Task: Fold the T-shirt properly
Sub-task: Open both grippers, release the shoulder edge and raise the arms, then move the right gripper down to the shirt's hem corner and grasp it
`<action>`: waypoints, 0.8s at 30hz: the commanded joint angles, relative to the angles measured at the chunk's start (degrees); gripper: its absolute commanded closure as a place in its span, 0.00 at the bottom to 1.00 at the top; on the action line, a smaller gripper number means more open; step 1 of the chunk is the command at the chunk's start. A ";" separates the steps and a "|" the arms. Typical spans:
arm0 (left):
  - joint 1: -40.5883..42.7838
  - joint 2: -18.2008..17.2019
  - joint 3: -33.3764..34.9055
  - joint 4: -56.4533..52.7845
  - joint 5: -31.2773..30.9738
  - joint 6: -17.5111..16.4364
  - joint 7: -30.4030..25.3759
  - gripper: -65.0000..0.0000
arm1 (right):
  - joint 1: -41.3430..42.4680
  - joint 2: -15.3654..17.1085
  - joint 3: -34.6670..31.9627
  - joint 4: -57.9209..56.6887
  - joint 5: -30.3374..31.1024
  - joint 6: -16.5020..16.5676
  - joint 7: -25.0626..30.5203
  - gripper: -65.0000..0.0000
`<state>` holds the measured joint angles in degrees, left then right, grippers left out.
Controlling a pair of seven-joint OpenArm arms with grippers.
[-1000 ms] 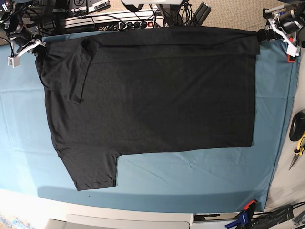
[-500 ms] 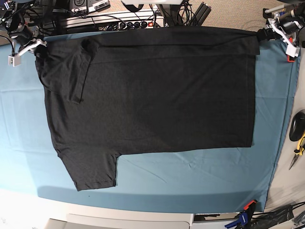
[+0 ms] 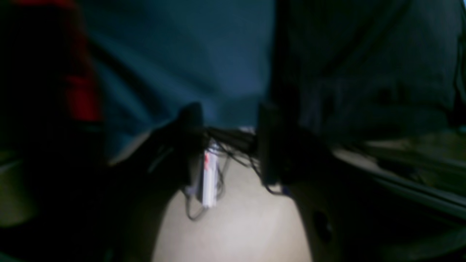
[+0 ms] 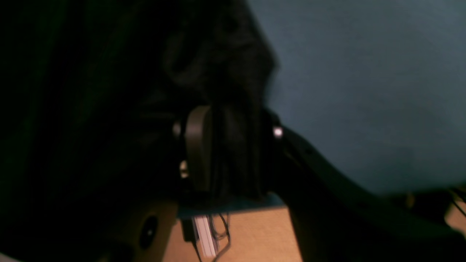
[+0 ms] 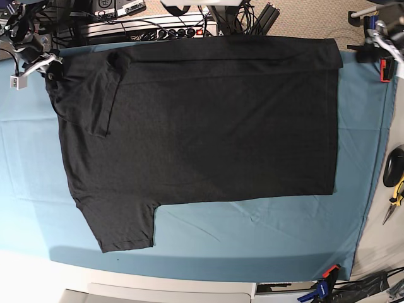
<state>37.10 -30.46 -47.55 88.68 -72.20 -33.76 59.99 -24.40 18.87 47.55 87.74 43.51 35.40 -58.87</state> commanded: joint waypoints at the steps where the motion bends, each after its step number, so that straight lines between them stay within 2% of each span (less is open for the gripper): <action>1: 0.35 -1.70 -1.81 1.27 -1.14 -0.96 -1.20 0.60 | 0.11 1.16 1.81 0.33 -1.57 -0.72 -0.50 0.67; 4: 0.35 -2.62 -4.50 2.23 -1.20 -1.38 -1.55 0.60 | 1.42 1.44 5.40 0.33 -1.62 -0.72 -0.55 0.67; 11: 0.17 -3.17 -4.74 4.85 -1.53 -1.51 -3.19 0.60 | 2.54 4.20 10.34 0.33 -3.10 -0.76 0.52 0.67; 18: 0.20 -3.02 -4.74 5.46 -1.55 -2.34 -3.69 0.60 | 3.78 4.94 10.36 0.33 -3.04 -0.79 5.55 0.67; 24: -0.15 -3.02 -4.74 5.46 -1.53 -2.34 -4.98 0.60 | 11.15 4.94 10.36 0.33 -3.06 -0.76 6.54 0.67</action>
<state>36.82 -32.29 -51.77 93.38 -72.51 -35.68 56.42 -13.39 22.20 57.39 87.22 39.40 34.52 -53.93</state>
